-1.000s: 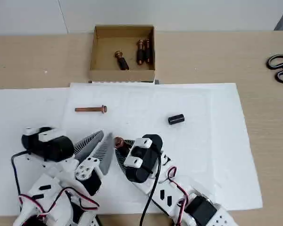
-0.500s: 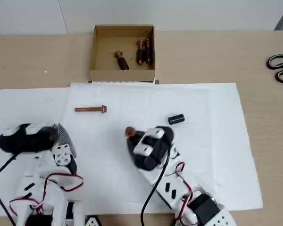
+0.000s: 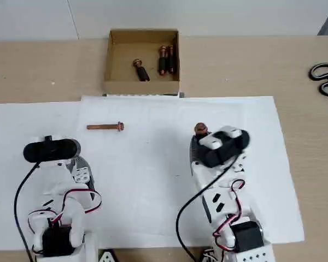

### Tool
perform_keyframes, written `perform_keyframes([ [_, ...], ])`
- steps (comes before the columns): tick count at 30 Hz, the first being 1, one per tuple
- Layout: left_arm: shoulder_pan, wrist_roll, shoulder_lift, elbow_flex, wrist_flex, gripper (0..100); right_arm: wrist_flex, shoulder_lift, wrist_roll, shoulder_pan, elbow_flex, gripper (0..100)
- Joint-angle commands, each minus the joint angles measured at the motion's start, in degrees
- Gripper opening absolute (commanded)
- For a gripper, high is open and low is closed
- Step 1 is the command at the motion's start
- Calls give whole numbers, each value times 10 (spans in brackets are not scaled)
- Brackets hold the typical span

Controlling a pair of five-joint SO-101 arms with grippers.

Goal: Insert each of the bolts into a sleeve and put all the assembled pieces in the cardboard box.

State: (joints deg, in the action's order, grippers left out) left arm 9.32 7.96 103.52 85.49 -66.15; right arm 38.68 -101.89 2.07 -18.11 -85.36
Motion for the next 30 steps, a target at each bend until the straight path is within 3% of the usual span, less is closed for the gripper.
perform_keyframes([
  [1, 1, -3, 5, 14, 16, 7, 5, 4, 46, 6, 64, 2],
  [9, 1, -4, 5, 60, 15, 7, -28, 144, 94, 37, 217, 2],
  [24, 1, -4, 5, 67, 17, 7, -31, 690, 198, 64, 621, 3],
  [30, 1, -4, 5, 67, 18, 7, -82, 917, 201, 64, 807, 3],
])
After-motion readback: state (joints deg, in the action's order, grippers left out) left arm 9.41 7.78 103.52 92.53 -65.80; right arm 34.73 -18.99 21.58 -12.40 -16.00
